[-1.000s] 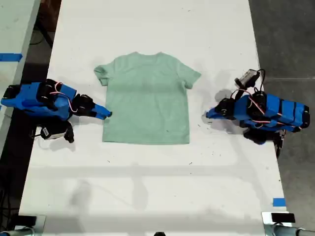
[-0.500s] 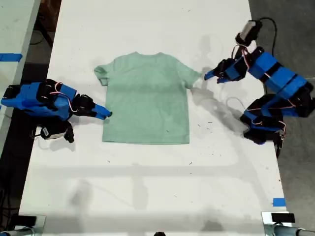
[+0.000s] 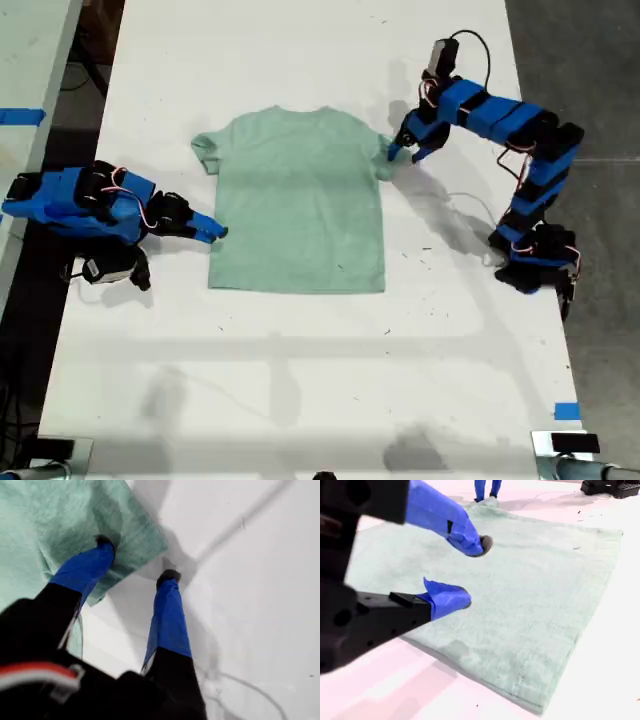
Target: Fold t shirt
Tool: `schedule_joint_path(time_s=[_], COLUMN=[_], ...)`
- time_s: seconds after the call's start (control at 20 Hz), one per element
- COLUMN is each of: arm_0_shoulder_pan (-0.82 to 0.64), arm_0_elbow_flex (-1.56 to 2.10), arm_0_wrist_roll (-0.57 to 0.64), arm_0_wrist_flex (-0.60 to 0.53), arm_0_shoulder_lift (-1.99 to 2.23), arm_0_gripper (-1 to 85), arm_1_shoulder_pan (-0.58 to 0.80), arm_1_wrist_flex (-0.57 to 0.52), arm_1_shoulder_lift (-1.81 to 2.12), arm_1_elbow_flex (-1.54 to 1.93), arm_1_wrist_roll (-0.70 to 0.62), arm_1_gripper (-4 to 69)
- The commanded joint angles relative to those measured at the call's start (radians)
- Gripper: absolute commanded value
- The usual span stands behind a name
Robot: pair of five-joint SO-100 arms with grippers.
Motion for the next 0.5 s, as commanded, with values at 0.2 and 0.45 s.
schedule_joint_path(time_s=[0.2,0.45], arm_0_shoulder_pan=[-0.012,-0.012], arm_0_elbow_flex=[0.0,0.0], arm_0_wrist_roll=[0.003,0.003], arm_0_wrist_flex=[-0.002,-0.002], arm_0_shoulder_lift=[0.006,0.006], arm_0_gripper=[13.7,13.7], arm_1_shoulder_pan=[0.026,0.083], arm_1_wrist_flex=[-0.015,0.156], arm_1_shoulder_lift=[-0.092,-0.089], arm_1_elbow_flex=[-0.138,-0.302], arm_1_wrist_roll=[-0.015,-0.014], arm_1_gripper=[1.9,-0.5])
